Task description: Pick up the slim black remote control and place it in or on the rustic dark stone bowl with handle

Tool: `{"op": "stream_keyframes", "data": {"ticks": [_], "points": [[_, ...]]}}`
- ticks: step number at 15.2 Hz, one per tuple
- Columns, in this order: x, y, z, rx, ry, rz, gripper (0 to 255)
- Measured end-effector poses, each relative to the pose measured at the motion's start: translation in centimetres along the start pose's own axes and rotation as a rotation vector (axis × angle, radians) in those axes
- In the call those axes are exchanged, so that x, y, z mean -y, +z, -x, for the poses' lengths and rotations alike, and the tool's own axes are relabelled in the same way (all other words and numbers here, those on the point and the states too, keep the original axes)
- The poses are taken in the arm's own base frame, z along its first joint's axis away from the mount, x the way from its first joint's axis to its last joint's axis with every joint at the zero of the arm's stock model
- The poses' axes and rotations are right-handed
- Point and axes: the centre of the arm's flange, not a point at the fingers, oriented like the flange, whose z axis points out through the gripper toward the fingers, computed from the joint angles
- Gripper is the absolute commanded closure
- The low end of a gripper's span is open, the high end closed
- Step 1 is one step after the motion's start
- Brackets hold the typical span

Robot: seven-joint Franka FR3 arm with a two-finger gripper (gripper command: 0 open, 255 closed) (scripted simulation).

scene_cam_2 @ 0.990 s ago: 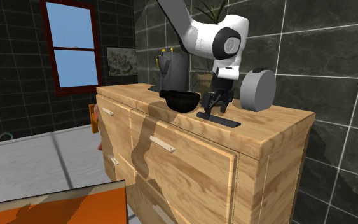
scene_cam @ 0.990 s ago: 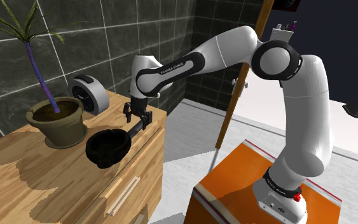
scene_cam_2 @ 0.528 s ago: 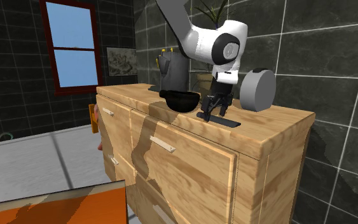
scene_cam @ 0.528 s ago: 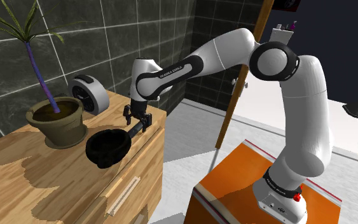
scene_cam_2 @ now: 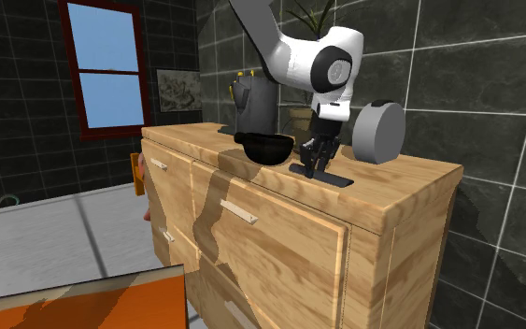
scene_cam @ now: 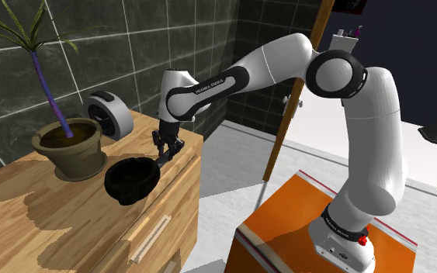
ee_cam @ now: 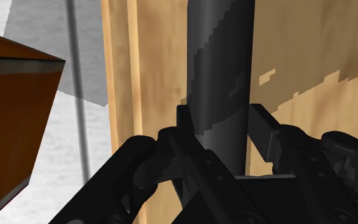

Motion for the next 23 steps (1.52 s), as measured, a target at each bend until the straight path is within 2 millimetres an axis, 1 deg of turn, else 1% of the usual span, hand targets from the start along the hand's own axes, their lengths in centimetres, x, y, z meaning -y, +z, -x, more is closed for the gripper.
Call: {"op": "stream_keyframes", "data": {"ticks": [7, 12, 23], "points": [[0.0, -0.2, 0.0, 0.000, 0.002, 0.006, 255], [0.1, -2.4, 0.5, 0.000, 0.002, 0.008, 255], [0.3, -8.1, 1.8, 0.000, 0.002, 0.008, 255]]}}
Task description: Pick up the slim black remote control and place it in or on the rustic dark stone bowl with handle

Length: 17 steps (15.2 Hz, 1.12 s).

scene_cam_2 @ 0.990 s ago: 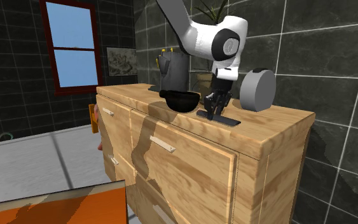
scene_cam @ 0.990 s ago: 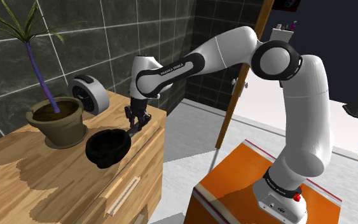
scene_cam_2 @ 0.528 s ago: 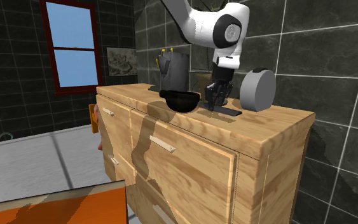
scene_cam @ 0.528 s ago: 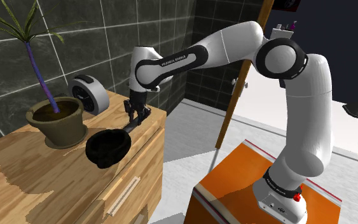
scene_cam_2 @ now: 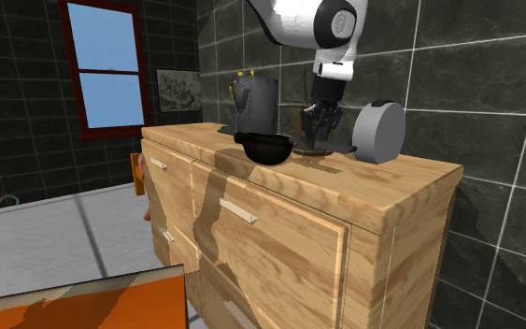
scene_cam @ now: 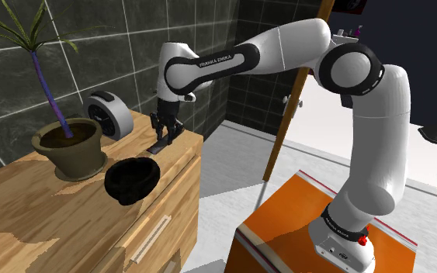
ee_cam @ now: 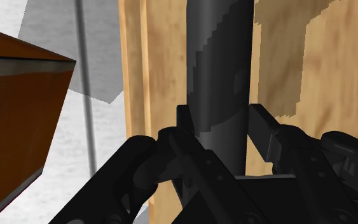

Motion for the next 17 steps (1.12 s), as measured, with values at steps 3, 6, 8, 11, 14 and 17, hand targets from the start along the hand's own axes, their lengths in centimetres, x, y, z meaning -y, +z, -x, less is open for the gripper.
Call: {"op": "stream_keyframes", "data": {"ticks": [3, 6, 8, 11, 14, 17], "points": [[0.1, -1.6, 0.4, 0.000, 0.000, 0.000, 255], [0.3, -3.1, 0.8, 0.000, 0.000, 0.000, 255], [0.3, -4.1, 1.0, 0.000, 0.000, 0.000, 255], [0.4, -5.6, 1.4, 0.000, 0.000, 0.000, 255], [0.4, -7.3, 1.8, 0.000, 0.000, 0.000, 255], [0.1, -7.6, 3.3, 0.000, 0.000, 0.000, 255]]}}
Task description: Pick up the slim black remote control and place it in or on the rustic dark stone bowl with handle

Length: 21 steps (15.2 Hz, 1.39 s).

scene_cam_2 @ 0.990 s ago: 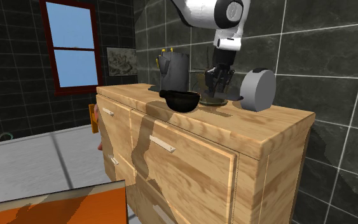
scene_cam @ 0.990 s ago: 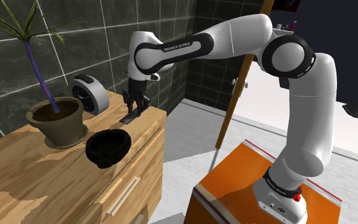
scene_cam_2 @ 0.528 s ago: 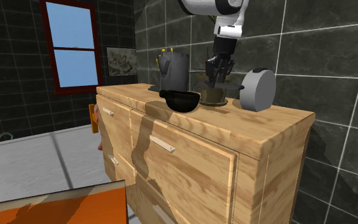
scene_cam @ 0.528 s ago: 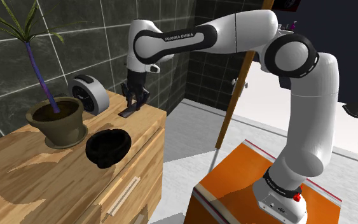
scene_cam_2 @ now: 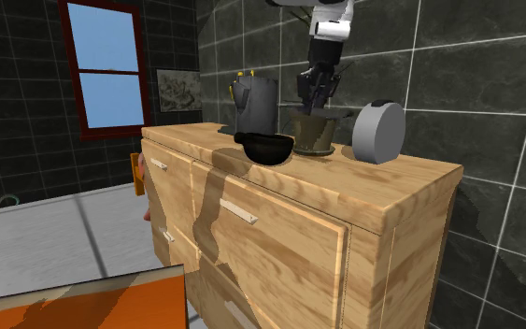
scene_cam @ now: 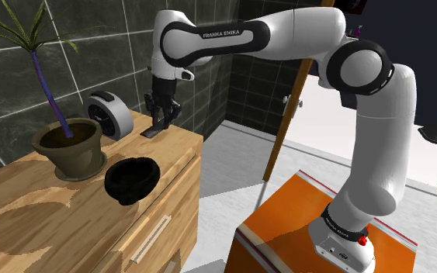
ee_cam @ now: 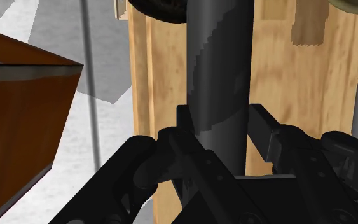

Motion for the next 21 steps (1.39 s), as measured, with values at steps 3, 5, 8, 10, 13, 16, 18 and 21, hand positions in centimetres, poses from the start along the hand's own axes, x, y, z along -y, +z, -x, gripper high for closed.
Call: {"op": "stream_keyframes", "data": {"ticks": [3, 5, 8, 10, 13, 16, 18, 21], "points": [[-0.2, 0.8, 3.5, 0.000, -0.001, 0.001, 255], [-0.6, 1.6, 6.1, 0.000, -0.001, 0.001, 255], [-0.8, 2.8, 10.0, 0.000, -0.002, 0.001, 255], [-1.1, 3.6, 12.6, 0.000, -0.001, 0.001, 255], [-1.4, 4.5, 16.5, 0.000, -0.002, 0.000, 255], [-1.7, 5.7, 17.9, 0.000, -0.001, 0.000, 255], [-1.7, 6.5, 17.7, 0.000, 0.000, 0.001, 255], [-1.7, 8.2, 17.6, 0.000, 0.000, 0.001, 255]]}}
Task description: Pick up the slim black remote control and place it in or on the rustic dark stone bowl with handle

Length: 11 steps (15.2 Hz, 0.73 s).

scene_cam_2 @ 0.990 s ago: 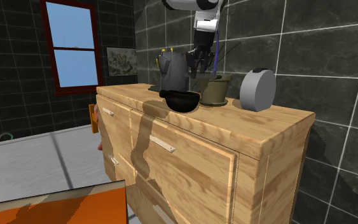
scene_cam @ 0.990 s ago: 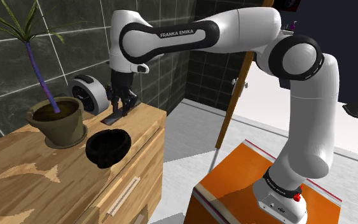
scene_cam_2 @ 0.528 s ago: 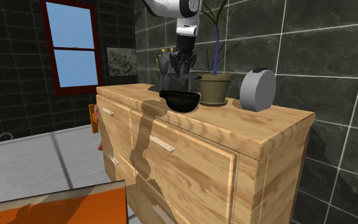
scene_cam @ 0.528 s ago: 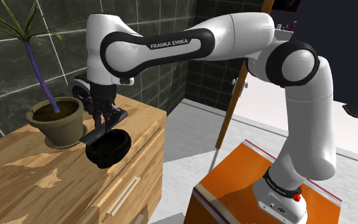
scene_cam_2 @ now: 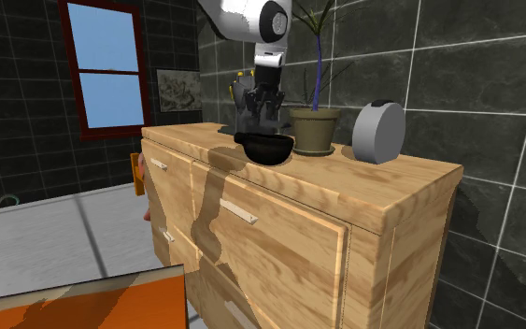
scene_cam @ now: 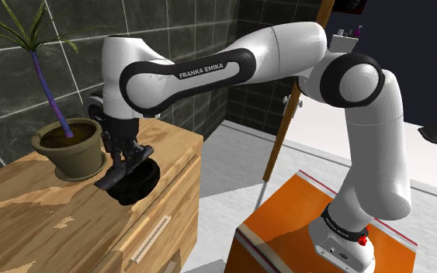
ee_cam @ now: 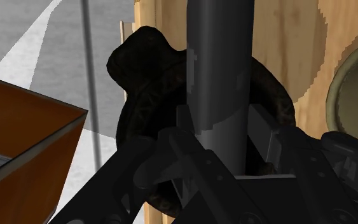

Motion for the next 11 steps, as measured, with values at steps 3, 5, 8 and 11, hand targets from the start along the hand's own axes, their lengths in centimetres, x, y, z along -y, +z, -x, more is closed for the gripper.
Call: {"op": "stream_keyframes", "data": {"ticks": [3, 5, 8, 11], "points": [[-0.1, 1.5, -0.5, 0.000, 0.000, 0.000, 255], [-0.1, 2.2, -0.6, 0.000, 0.000, 0.000, 255], [-0.1, 2.4, -0.6, 0.000, 0.000, -0.001, 255], [-0.1, 2.4, -0.6, 0.001, 0.000, -0.001, 0]]}}
